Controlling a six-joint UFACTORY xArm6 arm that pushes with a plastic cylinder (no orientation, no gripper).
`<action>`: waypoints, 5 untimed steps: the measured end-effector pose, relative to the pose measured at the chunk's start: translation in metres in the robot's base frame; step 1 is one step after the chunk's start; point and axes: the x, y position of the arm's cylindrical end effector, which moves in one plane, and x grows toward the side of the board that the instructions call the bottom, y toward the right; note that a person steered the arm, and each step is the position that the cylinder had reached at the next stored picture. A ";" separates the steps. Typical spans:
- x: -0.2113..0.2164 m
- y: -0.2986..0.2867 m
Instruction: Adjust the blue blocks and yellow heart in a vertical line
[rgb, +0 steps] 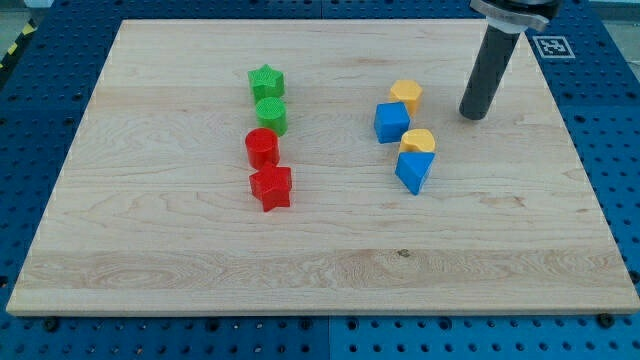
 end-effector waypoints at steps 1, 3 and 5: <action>-0.003 0.016; 0.029 0.008; 0.051 -0.015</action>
